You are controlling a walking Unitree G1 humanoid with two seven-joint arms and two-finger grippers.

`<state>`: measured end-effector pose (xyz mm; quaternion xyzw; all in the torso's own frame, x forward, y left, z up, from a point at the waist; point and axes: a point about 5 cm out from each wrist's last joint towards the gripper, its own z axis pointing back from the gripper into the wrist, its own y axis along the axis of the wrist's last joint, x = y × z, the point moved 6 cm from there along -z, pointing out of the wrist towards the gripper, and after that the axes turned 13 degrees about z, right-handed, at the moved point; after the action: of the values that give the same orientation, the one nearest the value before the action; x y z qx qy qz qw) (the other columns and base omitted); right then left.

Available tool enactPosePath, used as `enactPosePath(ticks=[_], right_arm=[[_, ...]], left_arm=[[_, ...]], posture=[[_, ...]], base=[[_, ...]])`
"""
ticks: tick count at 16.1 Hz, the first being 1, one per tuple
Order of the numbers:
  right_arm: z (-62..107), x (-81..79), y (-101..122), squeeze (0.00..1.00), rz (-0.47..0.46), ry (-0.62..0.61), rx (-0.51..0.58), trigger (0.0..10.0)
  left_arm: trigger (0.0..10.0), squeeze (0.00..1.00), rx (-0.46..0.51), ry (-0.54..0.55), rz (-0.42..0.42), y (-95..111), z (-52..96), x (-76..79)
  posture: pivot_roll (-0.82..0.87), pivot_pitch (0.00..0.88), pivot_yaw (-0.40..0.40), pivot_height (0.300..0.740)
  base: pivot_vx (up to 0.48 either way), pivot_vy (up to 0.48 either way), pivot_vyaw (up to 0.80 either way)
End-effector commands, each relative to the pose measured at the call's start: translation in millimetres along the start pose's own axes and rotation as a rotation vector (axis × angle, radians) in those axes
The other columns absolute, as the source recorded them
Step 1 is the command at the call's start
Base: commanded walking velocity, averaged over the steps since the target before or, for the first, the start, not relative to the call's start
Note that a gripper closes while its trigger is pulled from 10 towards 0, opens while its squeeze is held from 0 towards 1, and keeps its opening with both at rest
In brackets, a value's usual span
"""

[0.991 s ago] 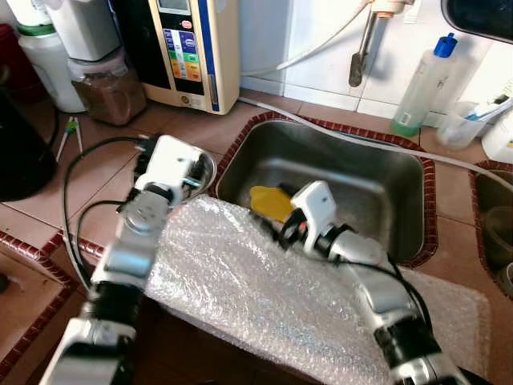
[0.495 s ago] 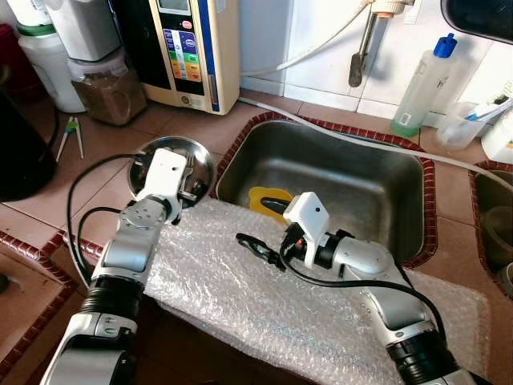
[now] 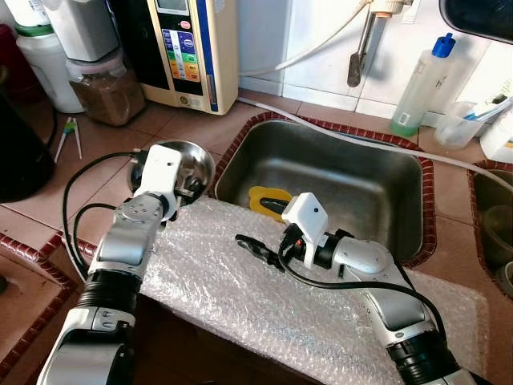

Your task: Kitchen organization

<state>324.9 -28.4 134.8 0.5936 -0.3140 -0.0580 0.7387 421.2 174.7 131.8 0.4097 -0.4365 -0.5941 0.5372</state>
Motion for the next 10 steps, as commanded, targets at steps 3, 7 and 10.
enactPosePath(ticks=[3,7,10], right_arm=[[0.2,-2.7,-1,0.00,0.016,0.014,-0.013,10.0],[-0.8,-2.1,-1,0.00,0.021,0.016,-0.017,10.0],[-0.4,-0.9,-2,0.00,0.026,0.016,-0.021,10.0]], left_arm=[[4.1,0.00,-0.058,0.066,0.019,-12,3.4,-23.6],[3.6,0.00,-0.084,0.111,0.016,-18,9.2,-45.0],[10.0,0.00,-0.043,0.081,0.007,-1,7.5,-40.3]], posture=[[0.03,0.090,0.040,0.740],[0.04,0.091,0.038,0.740],[0.04,0.091,0.035,0.740]], base=[[0.000,0.000,0.00],[0.000,0.000,0.00],[0.000,0.000,0.00]])
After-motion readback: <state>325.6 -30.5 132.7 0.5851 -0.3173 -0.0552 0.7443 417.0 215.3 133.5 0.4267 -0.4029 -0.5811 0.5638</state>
